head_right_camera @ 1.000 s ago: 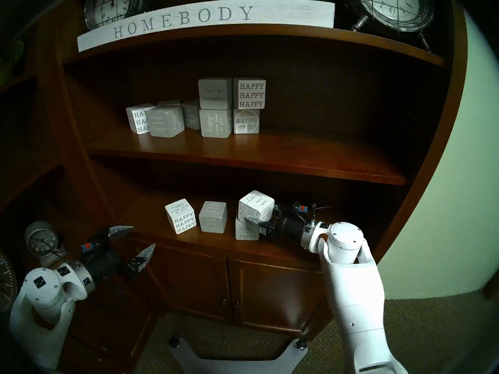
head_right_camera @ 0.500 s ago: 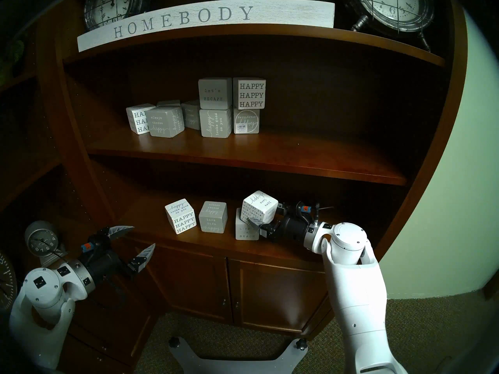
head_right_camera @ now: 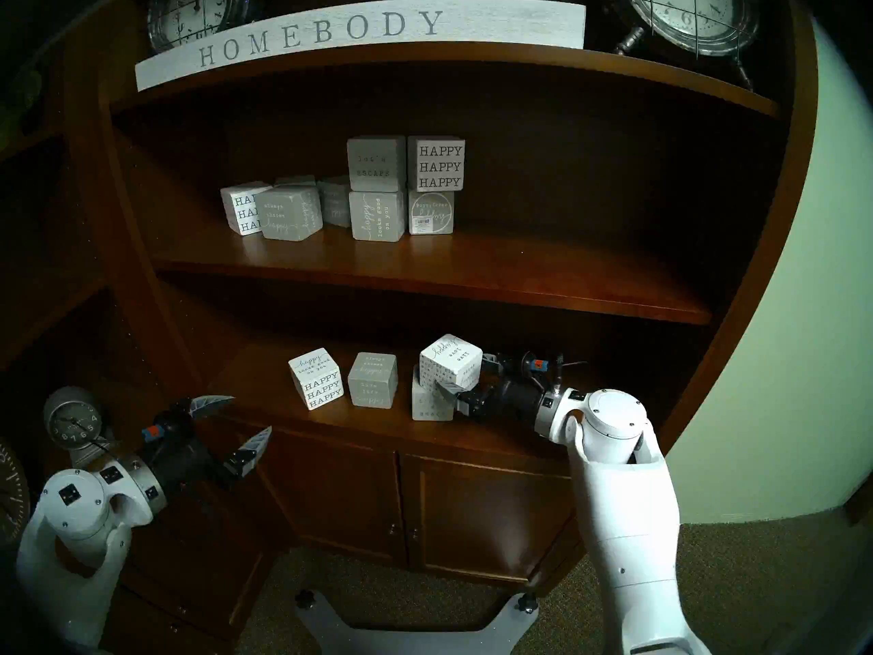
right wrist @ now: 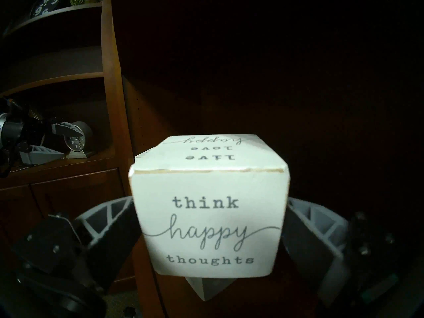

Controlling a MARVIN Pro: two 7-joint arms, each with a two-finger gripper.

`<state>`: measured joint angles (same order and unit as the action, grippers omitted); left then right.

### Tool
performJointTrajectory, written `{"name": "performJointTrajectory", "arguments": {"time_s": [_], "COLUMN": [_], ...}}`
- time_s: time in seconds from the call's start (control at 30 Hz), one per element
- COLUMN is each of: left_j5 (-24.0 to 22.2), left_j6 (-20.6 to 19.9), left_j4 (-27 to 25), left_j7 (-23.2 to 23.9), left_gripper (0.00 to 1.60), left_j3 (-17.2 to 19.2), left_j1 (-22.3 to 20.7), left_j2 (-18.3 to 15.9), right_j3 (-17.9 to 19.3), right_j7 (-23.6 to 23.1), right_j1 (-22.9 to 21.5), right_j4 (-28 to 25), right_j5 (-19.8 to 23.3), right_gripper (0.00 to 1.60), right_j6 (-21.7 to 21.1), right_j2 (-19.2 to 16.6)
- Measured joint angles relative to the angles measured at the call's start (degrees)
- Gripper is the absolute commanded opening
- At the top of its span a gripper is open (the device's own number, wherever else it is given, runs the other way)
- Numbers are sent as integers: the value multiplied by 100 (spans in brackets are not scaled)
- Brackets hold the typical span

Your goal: Stack four cubes vertically into two groups

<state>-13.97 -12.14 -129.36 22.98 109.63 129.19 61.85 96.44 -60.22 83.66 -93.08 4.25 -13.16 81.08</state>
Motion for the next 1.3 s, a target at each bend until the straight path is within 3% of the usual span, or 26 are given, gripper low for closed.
{"name": "performJointTrajectory", "arguments": {"time_s": [0.7, 1.3], "left_j5": [0, 0], "left_j6": [0, 0], "left_j4": [0, 0], "left_j7": [0, 0], "left_gripper": [160, 160], "left_j3": [0, 0], "left_j1": [0, 0], "left_j2": [0, 0], "right_j3": [162, 110], "right_j7": [-224, -40], "right_j1": [182, 20], "right_j4": [-296, -71], "right_j5": [89, 21], "right_gripper": [160, 160], "right_j6": [177, 244], "right_j2": [90, 184]}}
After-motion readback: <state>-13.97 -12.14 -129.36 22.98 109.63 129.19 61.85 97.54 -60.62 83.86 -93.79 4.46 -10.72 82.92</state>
